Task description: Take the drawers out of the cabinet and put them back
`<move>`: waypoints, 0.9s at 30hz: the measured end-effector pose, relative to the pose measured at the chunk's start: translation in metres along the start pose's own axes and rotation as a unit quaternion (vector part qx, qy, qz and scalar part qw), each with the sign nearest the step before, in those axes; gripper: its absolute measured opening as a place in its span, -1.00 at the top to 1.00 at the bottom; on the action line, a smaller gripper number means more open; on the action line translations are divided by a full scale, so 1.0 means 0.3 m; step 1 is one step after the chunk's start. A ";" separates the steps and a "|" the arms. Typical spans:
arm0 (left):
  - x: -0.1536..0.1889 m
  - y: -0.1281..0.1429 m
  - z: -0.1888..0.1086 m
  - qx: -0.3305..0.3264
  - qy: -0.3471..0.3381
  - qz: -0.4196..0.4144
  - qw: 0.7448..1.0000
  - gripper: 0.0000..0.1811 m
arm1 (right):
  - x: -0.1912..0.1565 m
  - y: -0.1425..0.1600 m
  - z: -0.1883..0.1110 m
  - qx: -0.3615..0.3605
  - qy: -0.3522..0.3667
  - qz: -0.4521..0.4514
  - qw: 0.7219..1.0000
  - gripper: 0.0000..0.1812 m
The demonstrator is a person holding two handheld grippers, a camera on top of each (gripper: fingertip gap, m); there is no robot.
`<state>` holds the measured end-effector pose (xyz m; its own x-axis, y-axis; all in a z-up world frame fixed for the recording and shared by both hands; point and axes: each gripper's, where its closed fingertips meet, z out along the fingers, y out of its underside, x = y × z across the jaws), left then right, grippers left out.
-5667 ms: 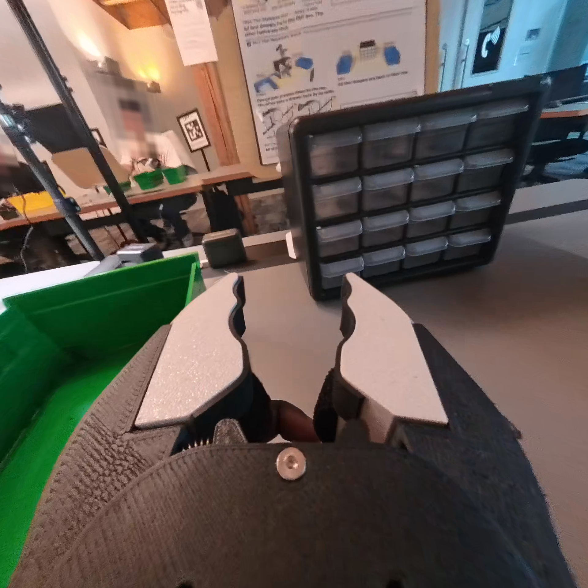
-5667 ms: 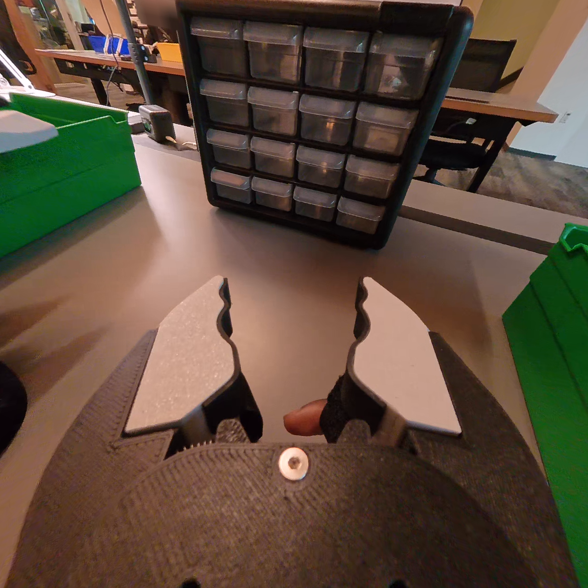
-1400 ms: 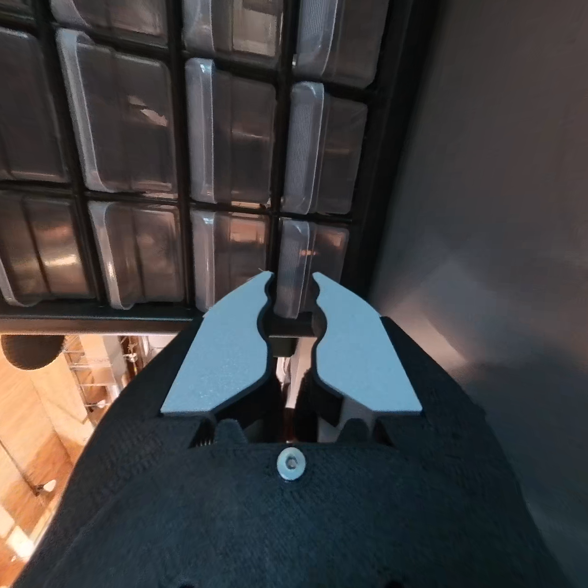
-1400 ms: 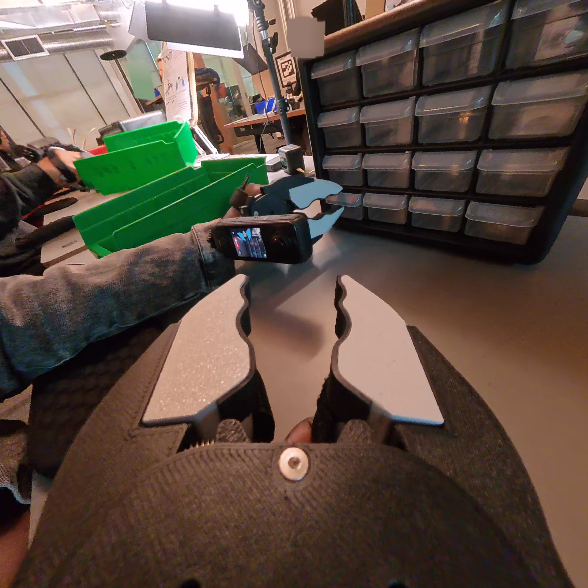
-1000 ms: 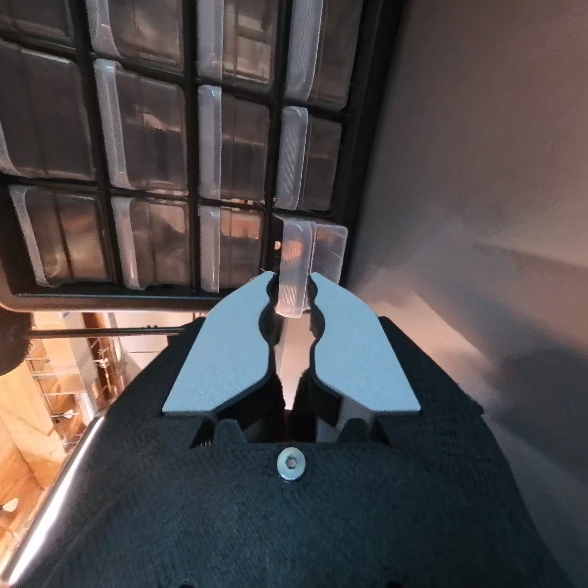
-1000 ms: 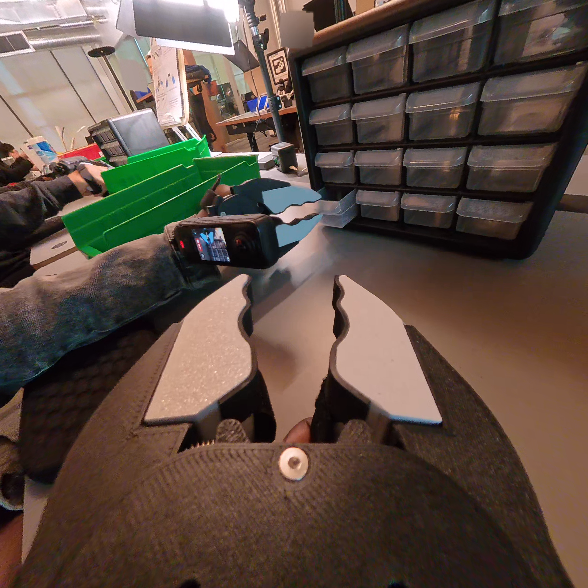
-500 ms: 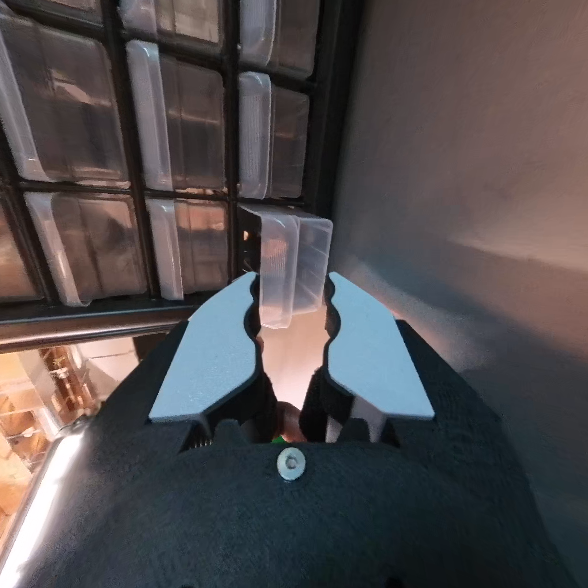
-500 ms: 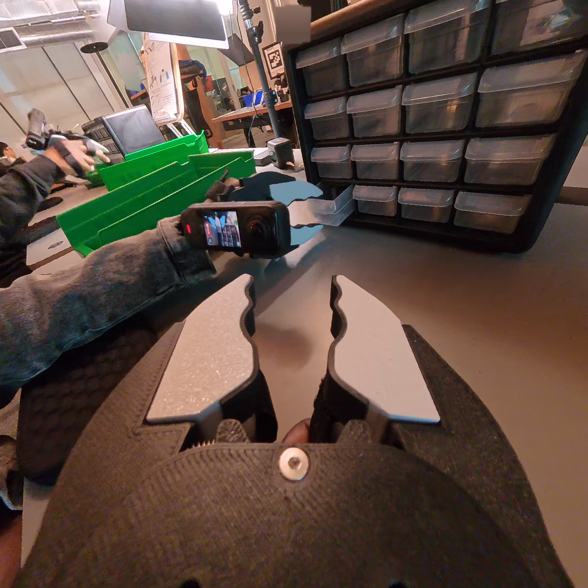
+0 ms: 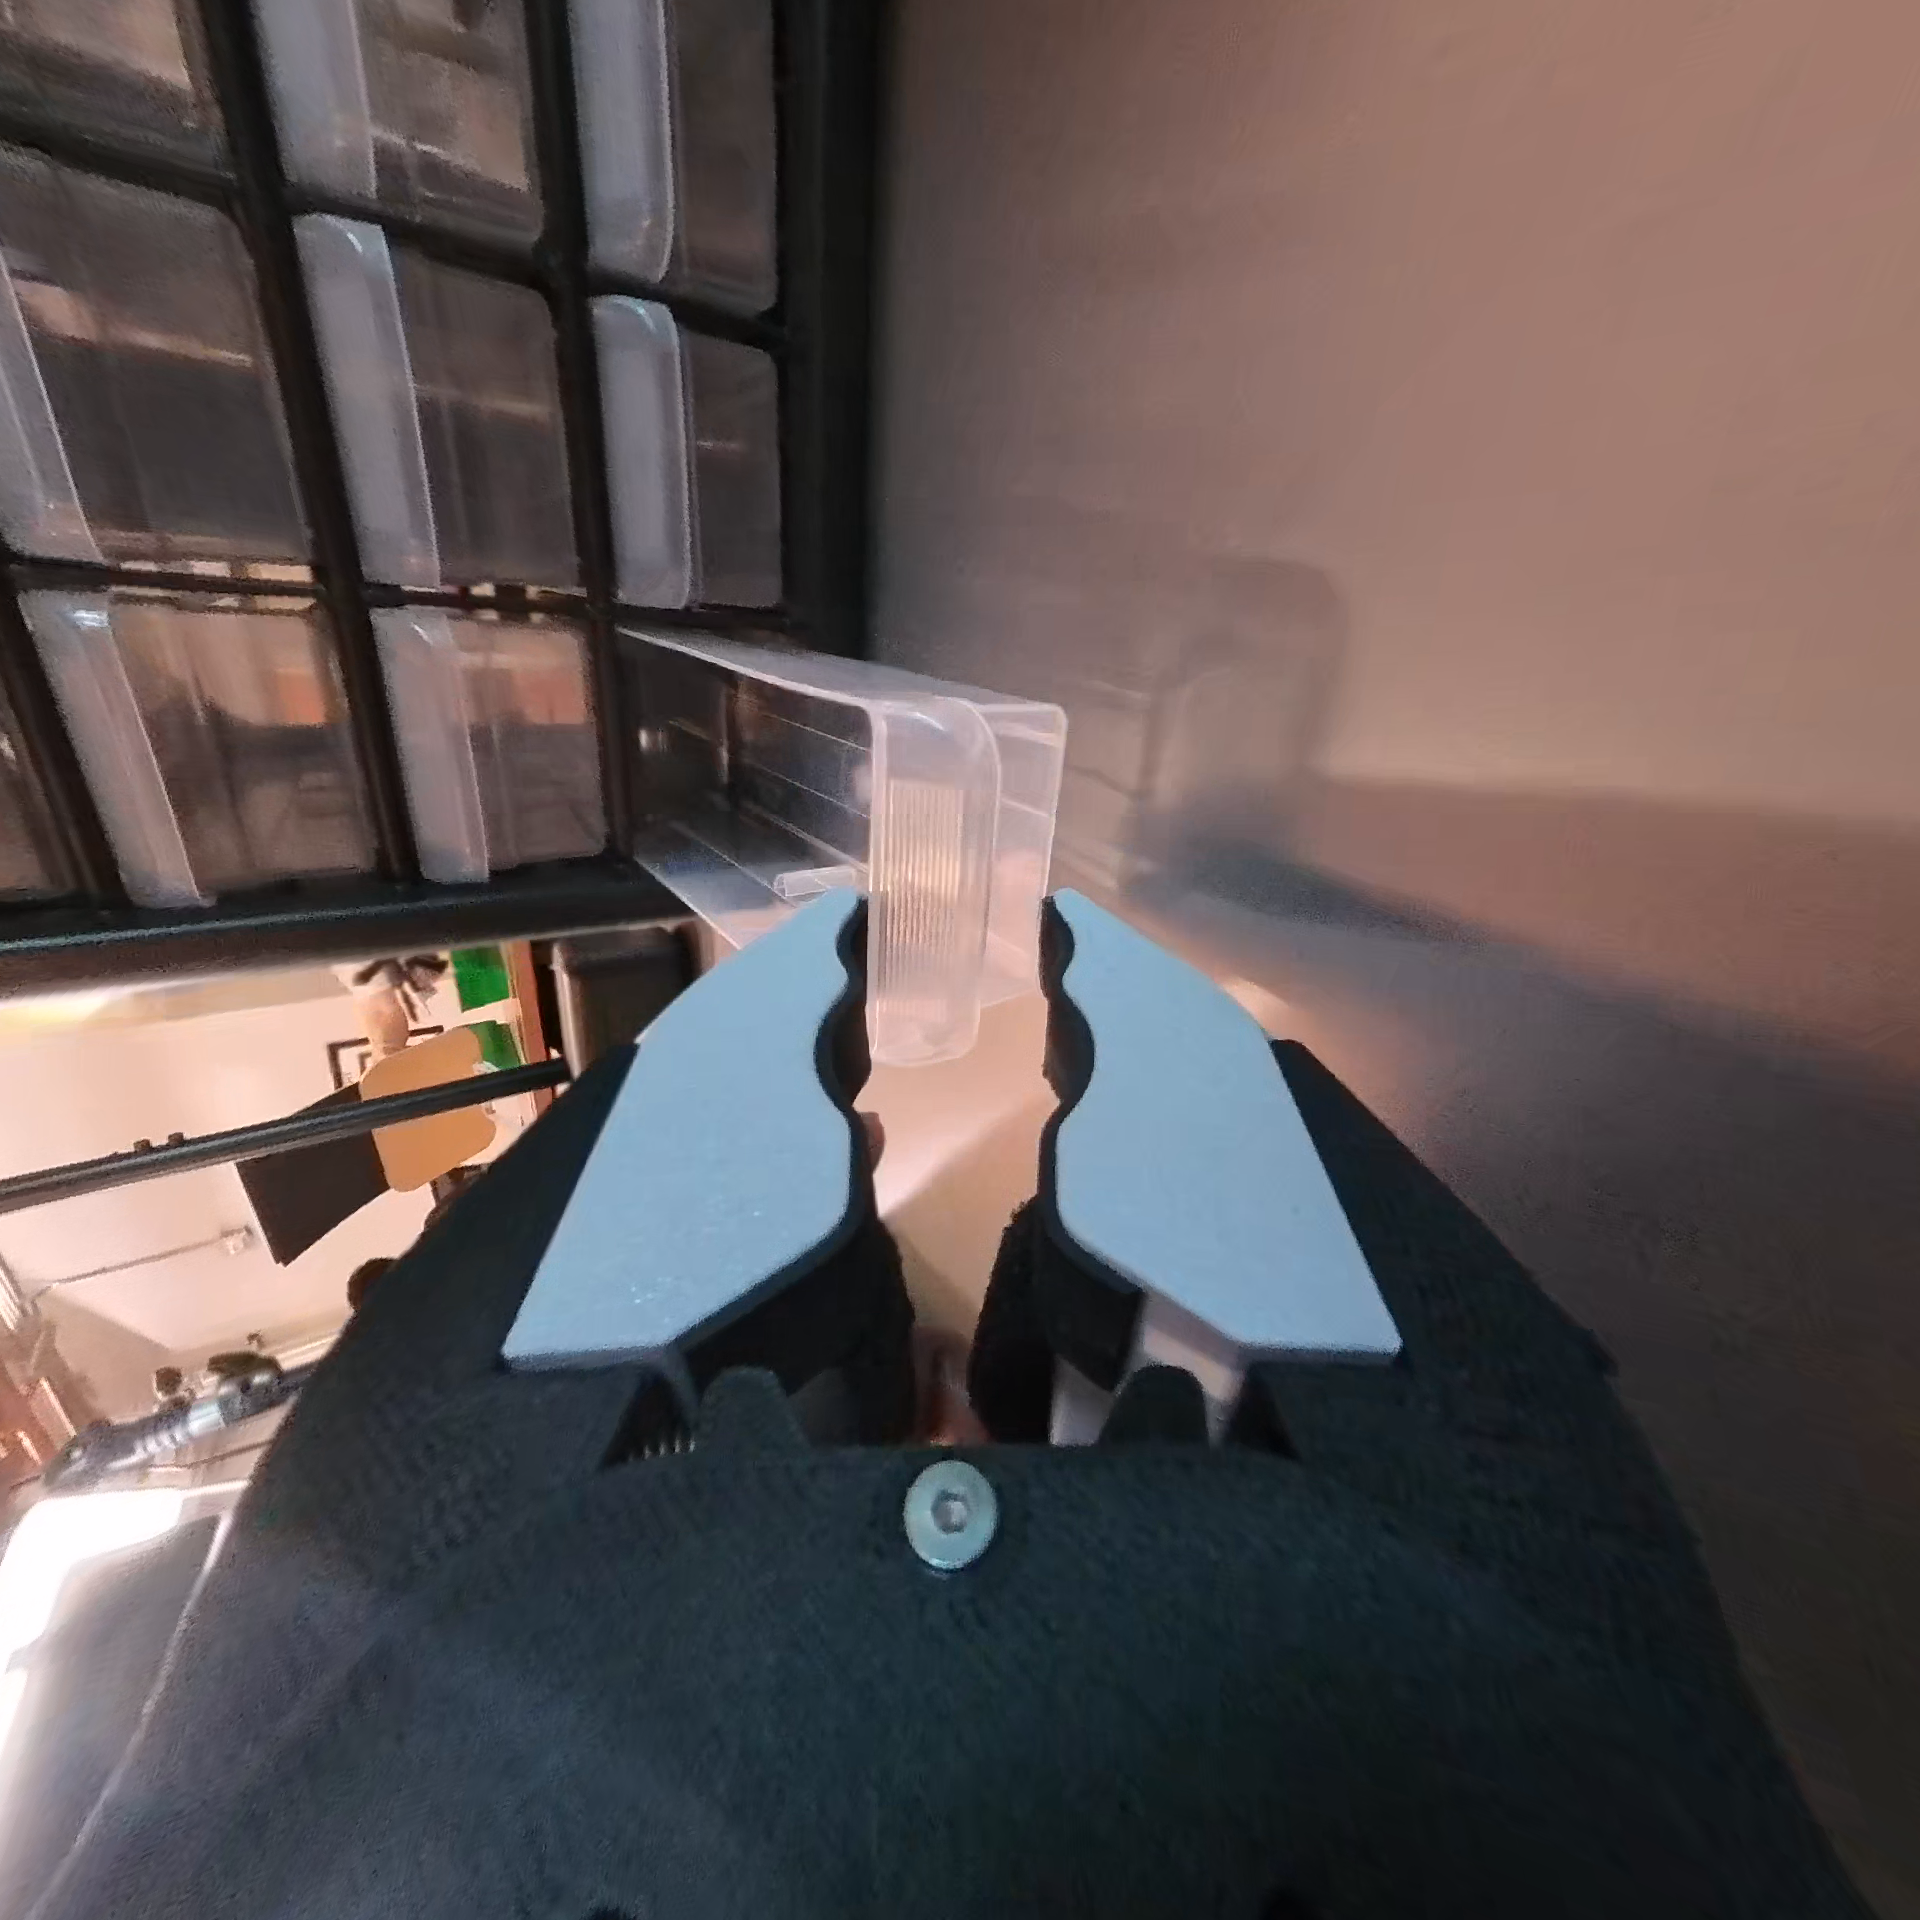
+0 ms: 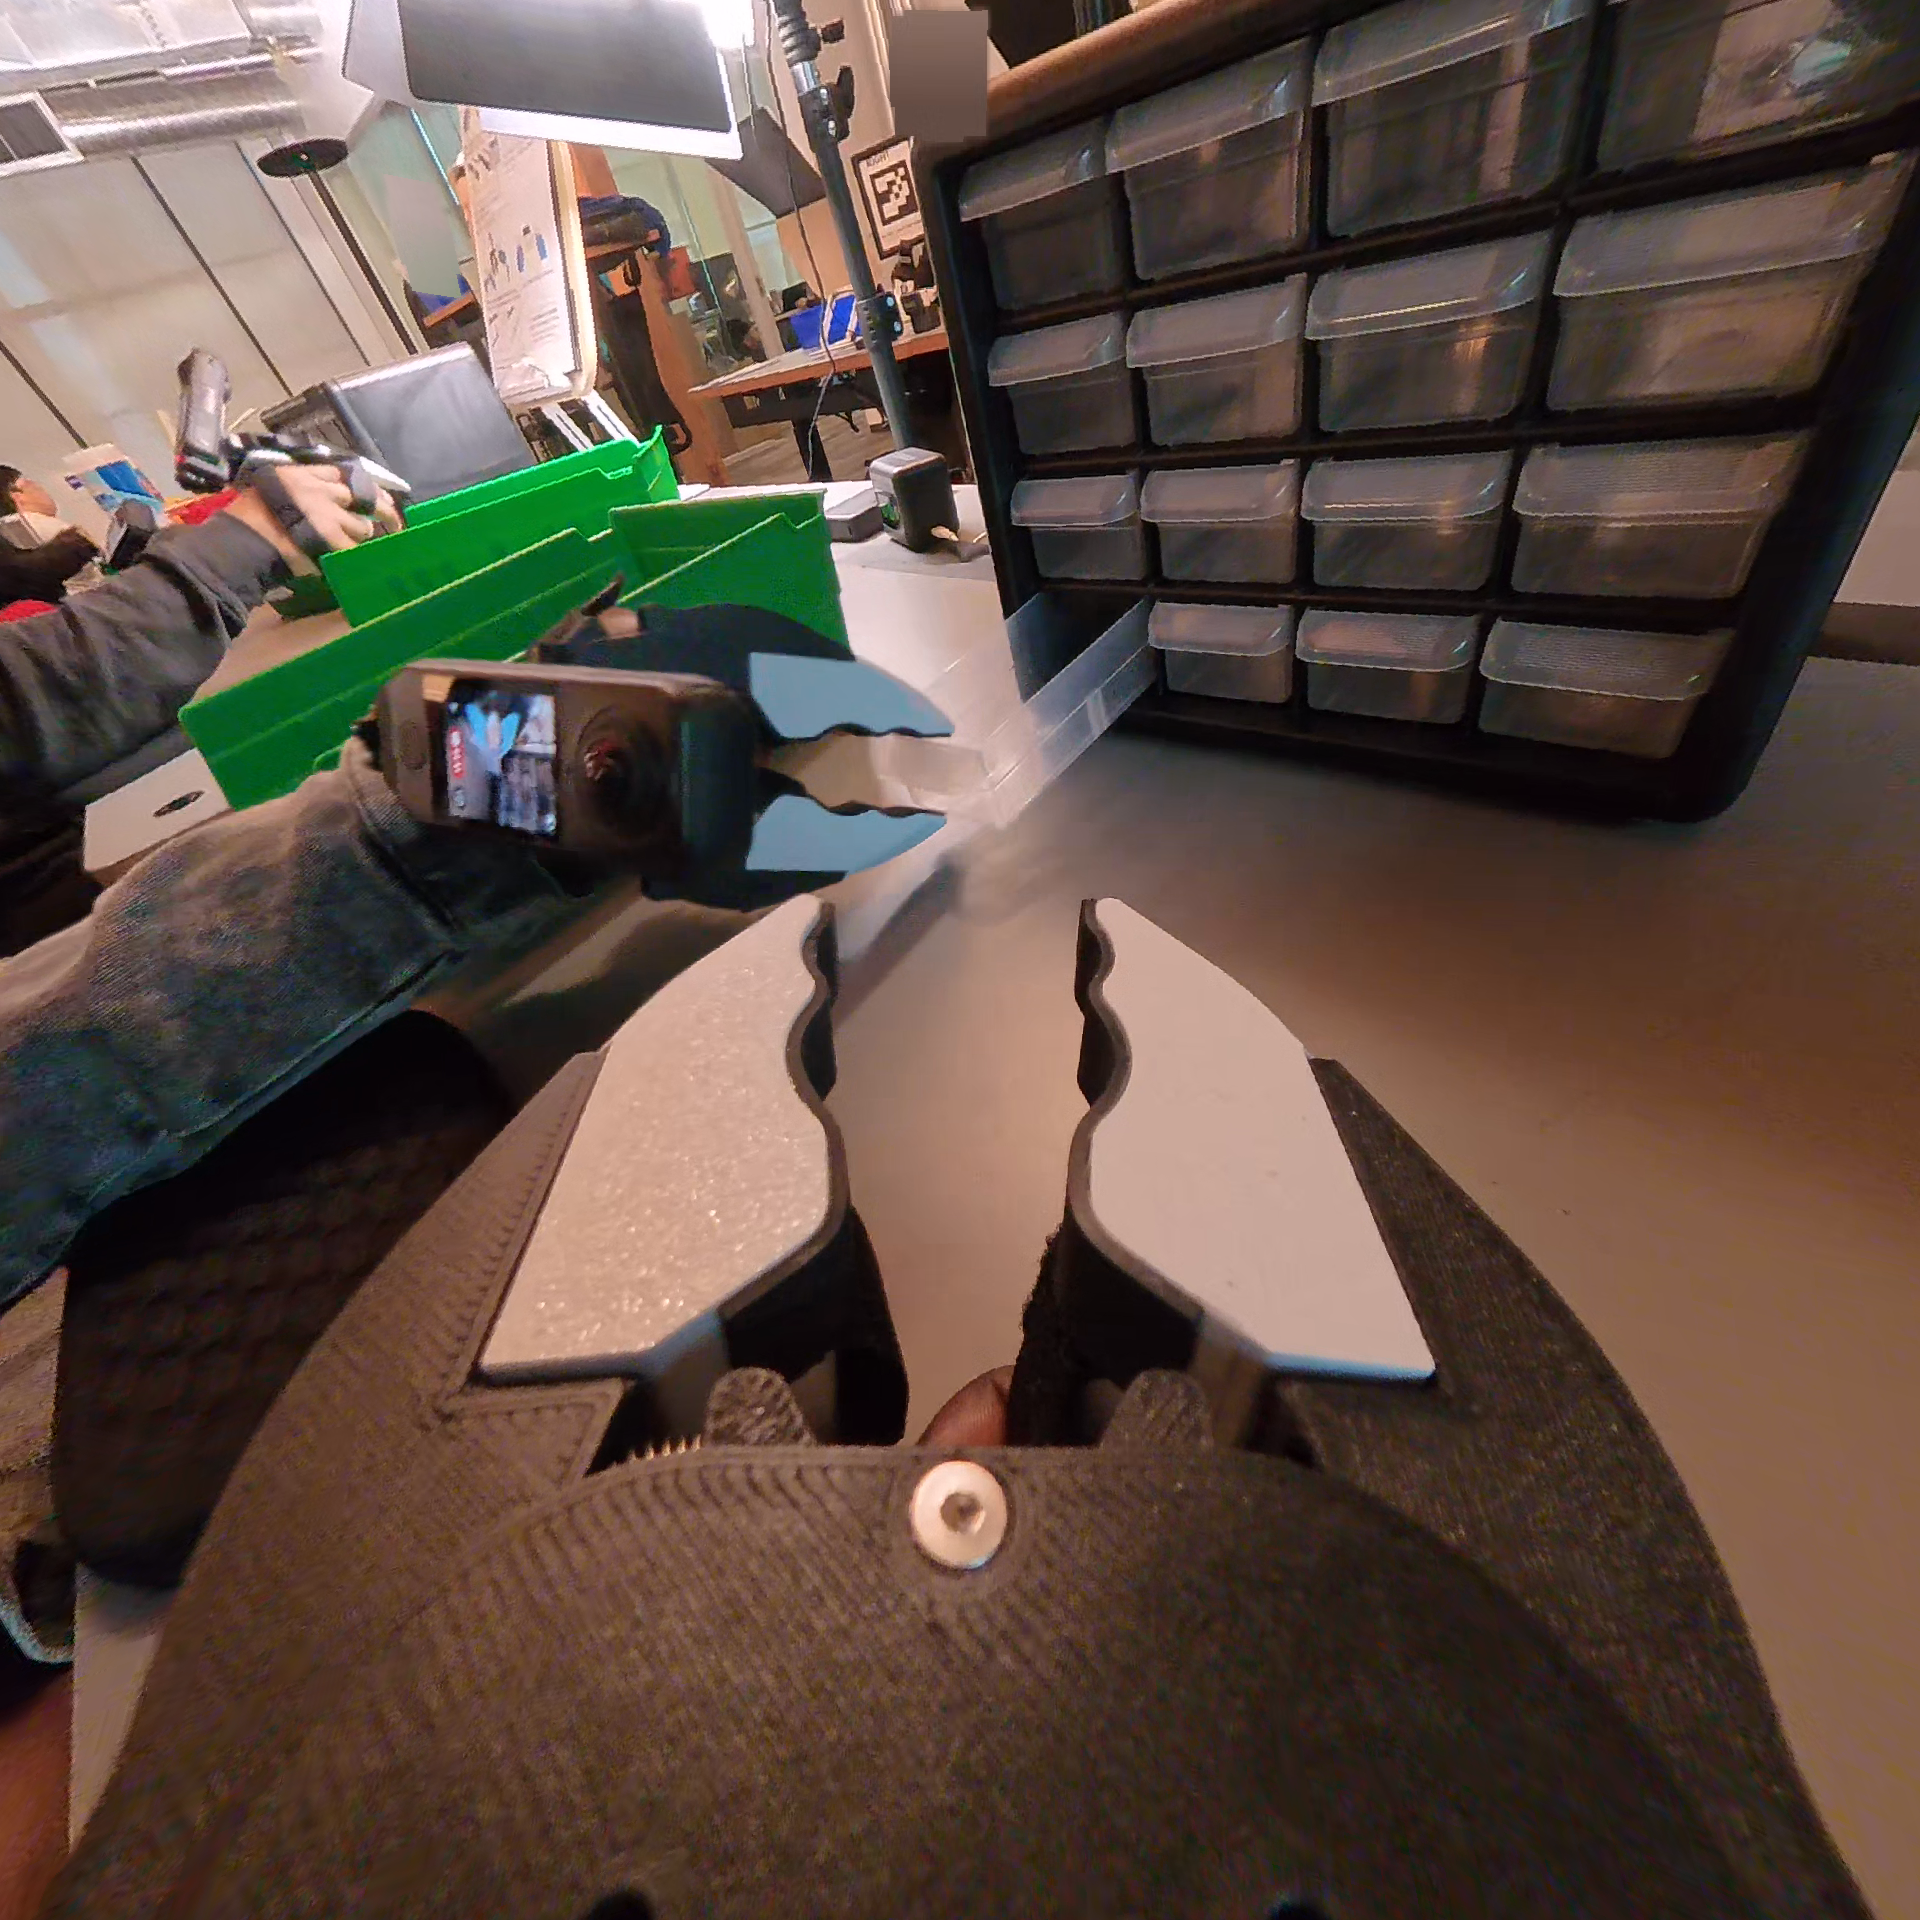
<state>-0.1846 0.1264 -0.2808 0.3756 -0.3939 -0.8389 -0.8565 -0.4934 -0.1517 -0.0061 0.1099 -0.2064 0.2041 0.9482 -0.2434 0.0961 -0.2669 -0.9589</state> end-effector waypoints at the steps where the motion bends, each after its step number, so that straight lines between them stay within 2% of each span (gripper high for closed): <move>1: 0.013 0.002 -0.013 0.001 0.002 -0.002 1.000 0.67 | 0.000 0.001 0.000 0.000 0.000 0.000 1.000 0.52; 7: 0.053 -0.002 -0.081 0.014 0.012 -0.033 0.999 0.68 | 0.003 0.001 0.001 -0.001 0.002 0.000 1.000 0.52; 9: 0.063 -0.015 -0.095 0.015 0.027 -0.019 0.999 0.69 | 0.005 0.002 0.001 -0.001 0.003 0.001 1.000 0.52; 16: 0.042 -0.026 -0.123 0.009 0.132 -0.043 0.990 0.77 | 0.006 0.002 0.003 -0.002 0.003 0.002 1.000 0.52; 19: 0.011 -0.053 -0.139 0.018 0.171 -0.088 0.981 0.77 | 0.006 0.002 0.002 -0.003 0.003 0.002 1.000 0.52; 24: -0.019 -0.027 -0.129 0.016 0.212 -0.135 0.968 0.78 | 0.006 -0.001 0.001 0.000 0.004 -0.001 1.000 0.52; 27: -0.005 -0.031 -0.173 0.024 0.236 -0.130 0.963 0.78 | 0.007 -0.001 0.001 -0.001 0.006 -0.004 1.000 0.52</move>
<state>-0.1589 0.0913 -0.2509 0.6883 -0.5765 -0.4404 -0.7235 -0.5905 -0.3577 -0.0059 0.1118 -0.2067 0.2147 0.9484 -0.2332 0.0994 -0.2588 -0.9608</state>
